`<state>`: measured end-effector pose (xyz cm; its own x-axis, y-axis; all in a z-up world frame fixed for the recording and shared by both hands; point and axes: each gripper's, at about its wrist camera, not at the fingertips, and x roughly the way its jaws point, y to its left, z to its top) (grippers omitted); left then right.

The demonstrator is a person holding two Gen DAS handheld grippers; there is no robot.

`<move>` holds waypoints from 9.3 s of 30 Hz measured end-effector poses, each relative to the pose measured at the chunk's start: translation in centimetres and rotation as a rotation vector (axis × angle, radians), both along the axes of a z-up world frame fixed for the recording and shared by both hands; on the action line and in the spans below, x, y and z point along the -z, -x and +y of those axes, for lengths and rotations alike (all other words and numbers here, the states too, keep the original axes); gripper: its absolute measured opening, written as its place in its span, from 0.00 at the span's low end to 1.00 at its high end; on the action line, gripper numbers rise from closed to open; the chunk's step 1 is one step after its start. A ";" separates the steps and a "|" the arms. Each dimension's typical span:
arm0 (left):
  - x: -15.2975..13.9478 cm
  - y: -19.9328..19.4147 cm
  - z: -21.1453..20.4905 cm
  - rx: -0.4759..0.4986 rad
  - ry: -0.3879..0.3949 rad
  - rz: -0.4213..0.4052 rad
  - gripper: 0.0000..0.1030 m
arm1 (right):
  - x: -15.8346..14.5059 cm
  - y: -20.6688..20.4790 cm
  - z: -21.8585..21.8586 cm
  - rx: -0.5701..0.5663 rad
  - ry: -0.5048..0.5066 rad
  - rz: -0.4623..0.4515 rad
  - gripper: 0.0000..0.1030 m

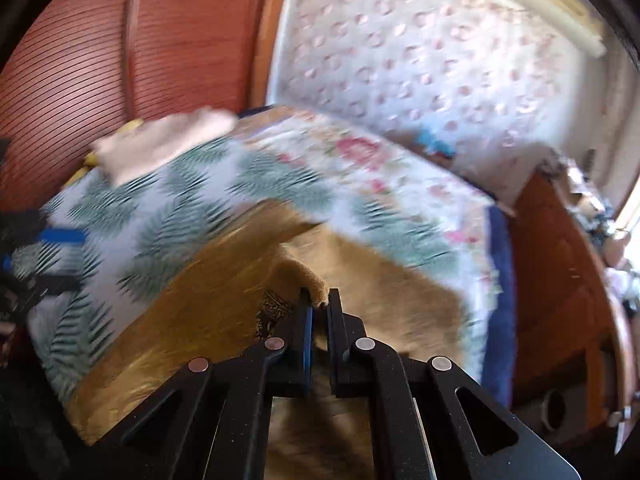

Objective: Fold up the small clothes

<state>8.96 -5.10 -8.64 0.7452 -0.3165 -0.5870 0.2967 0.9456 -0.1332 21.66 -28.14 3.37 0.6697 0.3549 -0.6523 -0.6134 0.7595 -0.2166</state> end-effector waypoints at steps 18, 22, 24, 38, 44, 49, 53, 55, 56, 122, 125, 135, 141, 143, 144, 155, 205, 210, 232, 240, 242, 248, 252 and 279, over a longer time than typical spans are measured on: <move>0.4 0.0 -0.3 0.001 -0.008 0.011 0.57 | -0.2 -12.0 -0.7 0.433 0.075 0.021 0.15; 0.3 0.1 -0.5 0.004 -0.012 0.011 0.57 | -1.0 -11.1 -0.5 0.482 0.039 -0.015 0.31; 0.3 0.1 -0.6 0.006 -0.010 0.010 0.57 | -0.8 -10.2 -0.8 0.465 0.010 0.006 0.31; 0.8 -0.4 -2.6 0.052 -0.036 0.029 0.57 | 6.0 -3.1 -3.2 0.304 -0.018 0.133 0.32; 0.9 -0.5 -3.0 0.057 -0.044 0.040 0.57 | 7.7 -3.8 -5.8 0.366 -0.048 0.157 0.28; 1.0 -0.6 -3.3 0.060 -0.050 0.045 0.57 | 6.7 -2.9 -6.9 0.380 -0.114 0.136 0.29; 1.0 -0.6 -3.6 0.063 -0.053 0.040 0.57 | 6.0 -0.1 -7.4 0.380 -0.147 0.109 0.41; 1.0 -0.6 -3.6 0.065 -0.049 0.040 0.57 | 5.9 1.5 -7.6 0.356 -0.163 0.111 0.51; 1.0 -0.6 -3.7 0.066 -0.049 0.040 0.57 | 6.0 2.1 -8.2 0.349 -0.163 0.108 0.53; -13.2 -4.6 1.7 0.149 0.128 -0.146 0.03 | -5.8 6.4 -1.4 0.038 -0.251 -0.101 0.10; -16.2 -6.2 3.3 0.103 0.097 -0.222 0.03 | -7.8 4.5 0.9 0.020 -0.225 -0.157 0.10; -15.6 -5.4 7.2 0.007 0.032 -0.268 0.03 | -7.5 3.8 6.3 -0.007 -0.229 -0.237 0.10; -3.7 -3.9 7.1 -0.007 0.003 -0.030 0.03 | 3.9 7.4 6.3 -0.042 -0.108 -0.040 0.10; -1.8 -3.0 7.1 -0.016 0.014 0.012 0.03 | 6.9 8.3 6.0 -0.041 -0.118 0.039 0.10; -1.0 -2.5 7.2 -0.024 0.014 0.026 0.03 | 7.8 8.7 5.8 -0.034 -0.128 0.058 0.10; 1.3 0.3 6.4 -0.056 -0.029 0.098 0.03 | 9.2 9.4 1.2 0.027 -0.168 0.174 0.24; -7.2 -1.5 7.4 0.014 0.314 0.021 0.04 | 2.7 7.7 0.0 0.051 -0.374 0.108 0.07; -7.9 -1.0 6.2 0.031 0.274 -0.005 0.04 | 2.8 9.2 0.3 0.053 -0.299 0.086 0.32; -5.8 -1.6 5.6 -0.027 0.235 0.058 0.04 | 8.4 17.1 7.0 -0.157 -0.189 0.110 0.68; -6.9 -3.9 4.4 -0.032 0.249 0.039 0.04 | 11.4 15.5 8.1 -0.142 -0.079 0.108 0.75; -6.9 -4.3 4.6 -0.035 0.272 0.048 0.04 | 11.8 15.0 8.2 -0.134 -0.056 0.107 0.75; -7.1 -4.7 4.5 -0.046 0.290 0.050 0.04 | 12.4 15.0 9.7 -0.130 0.007 0.062 0.75; -7.0 -4.2 5.0 -0.055 0.285 0.044 0.04 | 12.5 13.8 9.6 -0.084 0.005 0.070 0.59; -6.0 -8.6 11.1 -0.226 0.207 -0.013 0.45 | 2.7 -3.9 11.9 -0.152 -0.066 0.070 0.08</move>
<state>17.55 6.03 -2.68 0.8172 -0.2541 -0.5173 0.0849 0.9409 -0.3280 25.51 -16.21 0.65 0.5589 0.4923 -0.6673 -0.7343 0.6677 -0.1225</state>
